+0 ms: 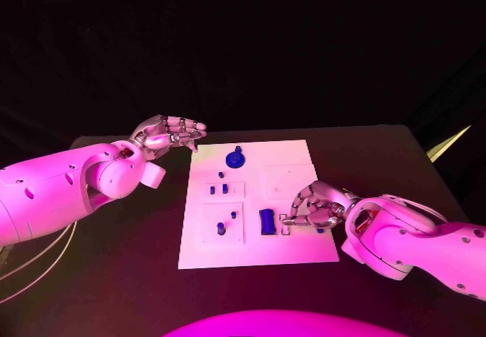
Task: Assemble the parts on the task board
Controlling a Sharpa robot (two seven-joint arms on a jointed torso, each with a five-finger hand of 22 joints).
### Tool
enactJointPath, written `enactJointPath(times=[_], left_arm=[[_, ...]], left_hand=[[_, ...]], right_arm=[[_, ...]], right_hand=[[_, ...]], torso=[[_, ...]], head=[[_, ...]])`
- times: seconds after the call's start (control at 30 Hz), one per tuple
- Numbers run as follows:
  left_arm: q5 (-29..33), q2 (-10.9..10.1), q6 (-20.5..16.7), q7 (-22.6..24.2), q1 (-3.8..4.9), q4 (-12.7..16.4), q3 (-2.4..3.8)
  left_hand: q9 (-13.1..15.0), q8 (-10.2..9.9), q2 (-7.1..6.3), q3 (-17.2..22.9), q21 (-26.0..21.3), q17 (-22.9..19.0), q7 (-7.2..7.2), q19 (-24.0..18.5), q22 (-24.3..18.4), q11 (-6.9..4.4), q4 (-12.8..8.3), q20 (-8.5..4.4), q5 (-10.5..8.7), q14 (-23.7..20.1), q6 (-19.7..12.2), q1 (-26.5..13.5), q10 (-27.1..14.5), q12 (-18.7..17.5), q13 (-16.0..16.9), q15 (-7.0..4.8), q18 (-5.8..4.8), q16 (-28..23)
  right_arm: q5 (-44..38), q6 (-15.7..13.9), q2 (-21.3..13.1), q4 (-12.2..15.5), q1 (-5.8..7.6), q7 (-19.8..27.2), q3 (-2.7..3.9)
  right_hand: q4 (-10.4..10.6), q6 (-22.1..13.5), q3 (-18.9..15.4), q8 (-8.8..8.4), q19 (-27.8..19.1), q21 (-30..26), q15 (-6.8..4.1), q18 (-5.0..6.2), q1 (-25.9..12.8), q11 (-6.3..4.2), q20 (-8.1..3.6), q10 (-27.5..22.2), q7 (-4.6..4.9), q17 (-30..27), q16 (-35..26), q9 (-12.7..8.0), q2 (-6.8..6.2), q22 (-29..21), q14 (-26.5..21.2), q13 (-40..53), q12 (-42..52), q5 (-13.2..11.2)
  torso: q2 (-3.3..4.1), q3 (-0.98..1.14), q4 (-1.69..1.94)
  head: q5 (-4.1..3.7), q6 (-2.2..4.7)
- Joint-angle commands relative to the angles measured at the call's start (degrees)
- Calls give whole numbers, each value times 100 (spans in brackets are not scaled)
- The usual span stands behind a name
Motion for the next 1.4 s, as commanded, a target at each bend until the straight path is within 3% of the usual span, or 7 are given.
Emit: enactJointPath(times=[0.03, 0.2, 0.3, 0.57, 0.8, 1.17, 1.4], left_arm=[[22, -6, 18, 57, 1, 25, 3], [42, -16, 16, 94, 0, 47, 3], [51, -23, 18, 115, -2, 69, 3], [66, -34, 24, 142, -16, 102, 3], [73, -31, 33, 144, -27, 100, 3], [78, -52, 32, 118, -30, 87, 3], [78, -54, 48, 104, -30, 86, 3]], left_hand=[[-63, 83, 26, -258, -59, -49, 21, 13, -39, 29, 71, 33, 10, -59, -77, -39, -85, 83, -6, 11, -59, -74], [-65, 84, 17, -268, -65, -48, 21, 12, -43, 30, 77, 35, 6, -60, -79, -53, -86, 86, -6, 14, -61, -74], [-67, 85, 14, -275, -71, -47, 21, 12, -47, 31, 85, 38, 4, -60, -81, -65, -86, 89, -6, 16, -62, -73], [-69, 87, 9, -286, -81, -45, 21, 12, -53, 32, 97, 41, 0, -58, -83, -83, -87, 93, -7, 19, -63, -71], [-70, 88, 8, -291, -87, -43, 21, 12, -57, 32, 102, 42, -2, -58, -85, -90, -88, 95, -7, 20, -63, -70], [-71, 90, 11, -292, -93, -42, 20, 13, -61, 31, 105, 43, -2, -57, -86, -92, -88, 98, -7, 20, -62, -68], [-72, 92, 15, -288, -98, -41, 18, 16, -64, 29, 100, 42, 1, -58, -86, -81, -89, 100, -7, 17, -60, -68]], right_arm=[[84, -61, -213, 11, 111, 175, 5], [20, 35, -560, 18, 212, 204, 4], [-123, 101, -773, 23, 240, 174, 2], [-558, 264, -1081, 25, 218, -10, -28], [-638, 329, -984, -2, 83, -116, -47], [-728, 497, -713, -131, -146, -259, -53], [-729, 498, -544, -216, -215, -318, -54]], right_hand=[[1, -70, 275, -131, 336, -92, 44, -18, 96, 13, 38, -2, 22, 1053, -36, -52, -78, 1235, 486, 215, -413, -93], [12, -138, 310, -202, 327, -124, 72, -13, 80, 47, 62, -49, 60, 1047, -41, -76, -131, 1228, 485, 172, -496, -127], [15, -152, 325, -227, 326, -127, 83, -12, 67, 59, 73, -60, 72, 1050, -41, -84, -154, 1227, 485, 162, -515, -164], [26, -89, 361, -225, 328, -121, 89, -12, 6, 60, 87, -62, 67, 1052, -41, -80, -211, 1229, 486, 158, -522, -210], [32, -18, 414, -212, 345, -49, 82, -23, -71, 47, 91, -27, 50, 1082, -26, -70, -238, 1247, 493, 193, -455, -218], [39, 119, 567, -171, 383, 100, 49, -47, -316, 6, 71, 59, 0, 1166, 20, -24, -286, 1284, 514, 282, -293, -236], [38, 130, 607, -169, 382, 93, 44, -46, -371, 0, 66, 62, -6, 1167, 20, -14, -272, 1283, 515, 286, -288, -230]], torso=[[-5, -2, -10], [1, -5, -2], [4, 5, -2], [1, 5, -9], [9, 6, 12], [11, 6, 12], [9, 4, 7]], head=[[-69, 37], [-164, 73], [-216, 92], [-272, 108], [-284, 91], [-264, 60], [-251, 52]])
